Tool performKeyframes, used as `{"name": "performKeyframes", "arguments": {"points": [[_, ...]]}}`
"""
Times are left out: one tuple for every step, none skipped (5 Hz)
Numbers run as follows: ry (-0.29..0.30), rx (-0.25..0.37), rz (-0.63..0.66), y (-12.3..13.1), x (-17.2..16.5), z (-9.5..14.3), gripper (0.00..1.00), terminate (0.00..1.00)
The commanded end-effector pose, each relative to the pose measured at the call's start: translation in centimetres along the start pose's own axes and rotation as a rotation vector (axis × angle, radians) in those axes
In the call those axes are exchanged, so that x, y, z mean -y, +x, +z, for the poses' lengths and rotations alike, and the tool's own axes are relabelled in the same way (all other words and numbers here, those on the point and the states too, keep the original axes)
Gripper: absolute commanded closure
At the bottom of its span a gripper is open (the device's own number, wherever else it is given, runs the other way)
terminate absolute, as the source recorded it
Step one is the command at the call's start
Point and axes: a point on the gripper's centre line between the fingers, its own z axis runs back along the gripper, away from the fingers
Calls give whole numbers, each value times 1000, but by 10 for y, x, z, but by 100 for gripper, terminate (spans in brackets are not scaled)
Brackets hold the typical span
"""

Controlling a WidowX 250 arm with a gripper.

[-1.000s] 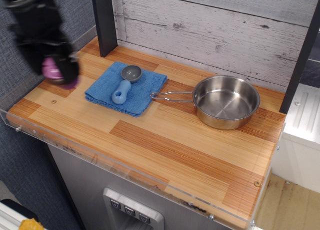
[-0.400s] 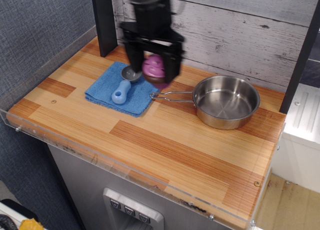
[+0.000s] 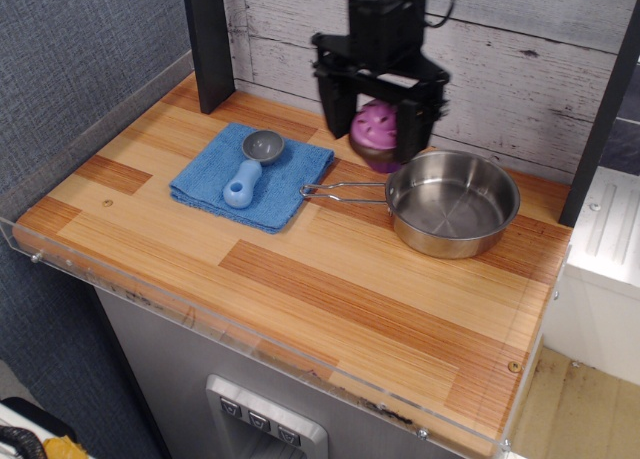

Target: Pick cup cake and drop it on the vessel

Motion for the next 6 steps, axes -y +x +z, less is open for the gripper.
{"name": "performKeyframes", "arguments": {"points": [[17,43,-87,5,31,8,100,0],[-4,27,-109,2,37,1,100,0],[-12,18,-77,-1,32,0,0,0],[-20,18,-71,1,21,4,0,0],[-158,22,-18,-5,4,13,0,0],[-70,-29,-4,-5,-10,-11,0,0]]}}
